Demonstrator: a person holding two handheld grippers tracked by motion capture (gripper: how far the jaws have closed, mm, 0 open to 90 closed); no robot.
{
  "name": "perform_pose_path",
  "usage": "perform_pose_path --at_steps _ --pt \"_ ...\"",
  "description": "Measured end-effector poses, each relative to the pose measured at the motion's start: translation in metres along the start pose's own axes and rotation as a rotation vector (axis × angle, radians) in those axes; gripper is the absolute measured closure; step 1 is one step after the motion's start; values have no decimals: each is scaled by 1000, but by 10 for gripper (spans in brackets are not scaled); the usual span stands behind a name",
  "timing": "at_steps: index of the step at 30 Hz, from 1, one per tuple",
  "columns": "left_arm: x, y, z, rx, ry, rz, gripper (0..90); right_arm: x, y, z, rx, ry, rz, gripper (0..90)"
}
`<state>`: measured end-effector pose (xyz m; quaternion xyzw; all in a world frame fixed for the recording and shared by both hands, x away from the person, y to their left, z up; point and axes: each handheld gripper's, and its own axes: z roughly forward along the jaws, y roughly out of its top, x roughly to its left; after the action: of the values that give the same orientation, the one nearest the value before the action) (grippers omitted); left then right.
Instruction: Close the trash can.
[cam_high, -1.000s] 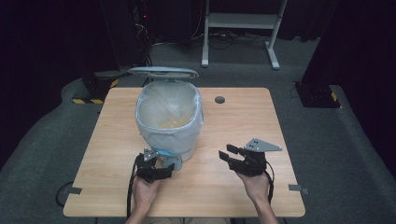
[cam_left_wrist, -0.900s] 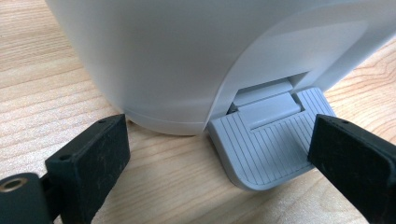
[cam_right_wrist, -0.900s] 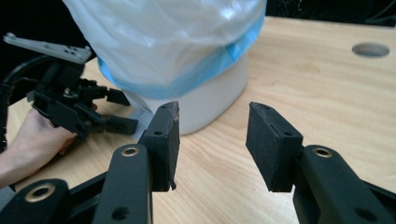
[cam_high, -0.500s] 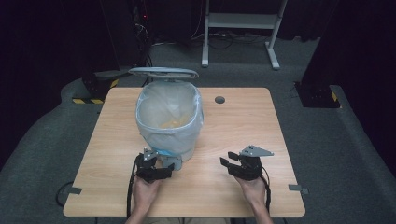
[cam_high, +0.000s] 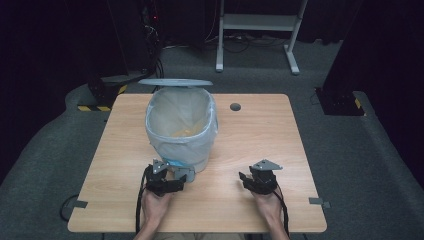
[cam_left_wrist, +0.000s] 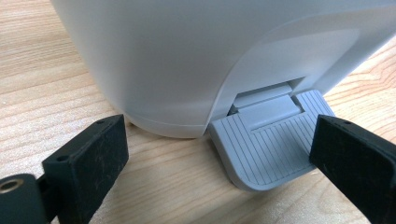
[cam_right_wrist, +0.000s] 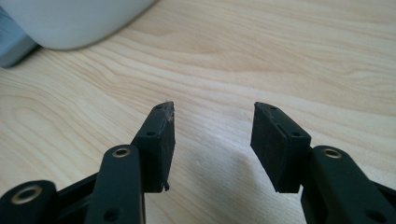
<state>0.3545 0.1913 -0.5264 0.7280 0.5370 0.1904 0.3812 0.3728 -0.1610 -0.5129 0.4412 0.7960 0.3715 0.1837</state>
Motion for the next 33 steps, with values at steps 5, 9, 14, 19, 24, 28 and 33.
perform_pose_path --at_steps 5,9,14,19,24,28,33 --pt "2 0 0 3 -7 -10 43 0 -6 9 32 -31 -22 433" --pt "3 1 -1 -4 -14 -15 32 2 -6 10 38 -37 -30 388" --pt "5 5 -10 -32 -34 -32 35 1 -6 10 38 -40 -29 382" --pt "11 0 -16 -34 -40 -40 40 1 -6 10 40 -37 -31 375" --pt "34 -11 -25 -4 27 -39 47 2 -6 10 40 -38 -31 374" --pt "48 -16 -25 70 167 22 47 2 -6 10 40 -38 -31 373" --pt "50 -16 -25 76 163 31 34 2 -6 10 40 -38 -31 372"
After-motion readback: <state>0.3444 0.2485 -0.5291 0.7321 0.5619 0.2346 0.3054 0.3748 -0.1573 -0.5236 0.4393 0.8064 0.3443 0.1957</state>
